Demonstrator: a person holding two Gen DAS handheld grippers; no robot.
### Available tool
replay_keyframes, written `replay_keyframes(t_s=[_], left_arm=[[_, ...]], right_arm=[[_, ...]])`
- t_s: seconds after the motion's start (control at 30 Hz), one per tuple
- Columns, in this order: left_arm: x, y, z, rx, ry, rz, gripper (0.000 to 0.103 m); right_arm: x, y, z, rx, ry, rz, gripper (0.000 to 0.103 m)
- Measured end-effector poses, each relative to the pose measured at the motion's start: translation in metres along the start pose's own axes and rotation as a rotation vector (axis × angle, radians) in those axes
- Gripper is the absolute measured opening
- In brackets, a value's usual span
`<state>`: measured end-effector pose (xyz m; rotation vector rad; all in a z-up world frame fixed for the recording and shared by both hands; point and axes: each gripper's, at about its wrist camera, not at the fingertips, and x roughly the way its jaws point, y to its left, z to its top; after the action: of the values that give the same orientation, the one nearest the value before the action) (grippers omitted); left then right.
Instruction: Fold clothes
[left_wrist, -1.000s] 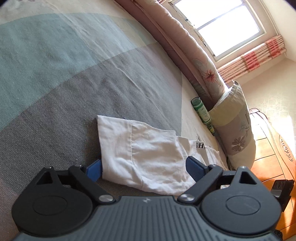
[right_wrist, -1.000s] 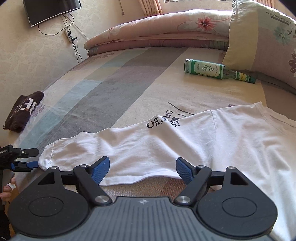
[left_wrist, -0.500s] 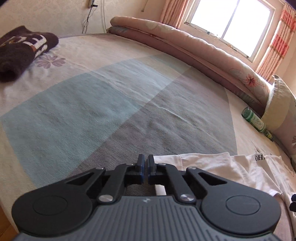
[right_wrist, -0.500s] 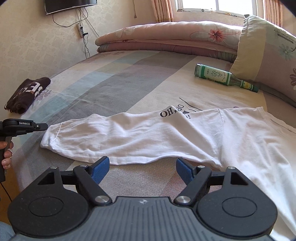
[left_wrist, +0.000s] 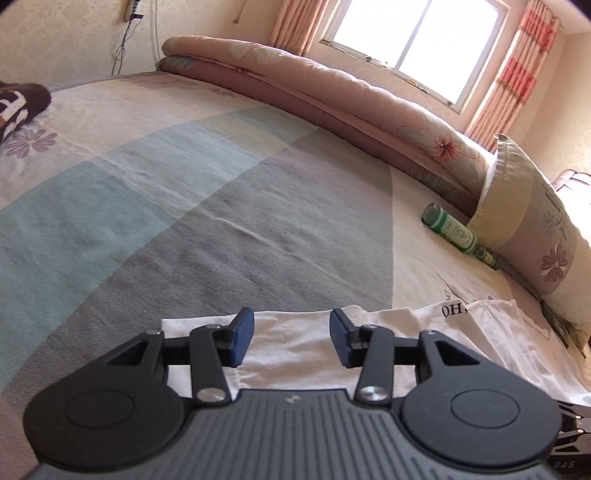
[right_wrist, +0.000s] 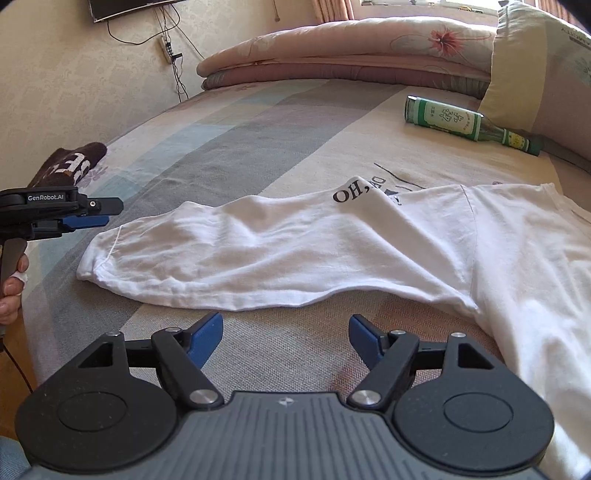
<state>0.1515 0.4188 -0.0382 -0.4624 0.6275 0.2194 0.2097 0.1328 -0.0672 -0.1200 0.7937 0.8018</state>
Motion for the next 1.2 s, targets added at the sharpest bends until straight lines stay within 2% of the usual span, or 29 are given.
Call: replay_keyframes(t_s=[0.03,0.13,0.2,0.27,0.33,0.43,0.5,0.67,0.87,0.93,1.0,1.2], left_arm=[[0.003,-0.007,-0.001,0.012,0.006,-0.012,0.053],[0.010,-0.019,-0.001,0.026,0.027,-0.021,0.056],[0.013,-0.024,-0.002,0.034,0.044,-0.016,0.056],[0.016,-0.029,-0.002,0.041,0.061,-0.012,0.062],[0.019,-0.033,-0.002,0.049,0.077,-0.011,0.062],[0.020,-0.042,-0.003,0.060,0.086,-0.030,0.064],[0.021,-0.051,-0.004,0.072,0.093,-0.049,0.065],[0.029,-0.090,-0.011,0.146,0.125,-0.118,0.067],[0.054,-0.135,-0.028,0.214,0.215,-0.192,0.069],[0.063,-0.143,-0.035,0.236,0.244,-0.170,0.069],[0.069,-0.145,-0.040,0.251,0.262,-0.112,0.069],[0.054,-0.159,-0.036,0.274,0.232,-0.033,0.070]], right_arm=[[0.000,0.002,0.005,-0.020,-0.023,-0.002,0.080],[0.010,-0.002,0.023,-0.054,-0.074,-0.043,0.080],[0.028,-0.009,0.033,-0.036,-0.047,-0.077,0.080],[0.042,-0.015,0.031,-0.001,0.019,-0.097,0.080],[0.042,-0.015,0.020,0.031,0.050,-0.045,0.083],[0.021,-0.007,0.008,0.065,0.039,0.040,0.082],[0.006,-0.008,0.003,0.107,0.021,0.066,0.082],[-0.033,-0.006,-0.010,0.089,-0.025,-0.007,0.082],[-0.075,-0.015,-0.029,0.085,-0.063,-0.088,0.082],[-0.088,-0.022,-0.036,0.102,-0.071,-0.106,0.082],[-0.101,-0.031,-0.045,0.126,-0.073,-0.132,0.082],[-0.148,-0.063,-0.079,0.182,-0.107,-0.186,0.082]])
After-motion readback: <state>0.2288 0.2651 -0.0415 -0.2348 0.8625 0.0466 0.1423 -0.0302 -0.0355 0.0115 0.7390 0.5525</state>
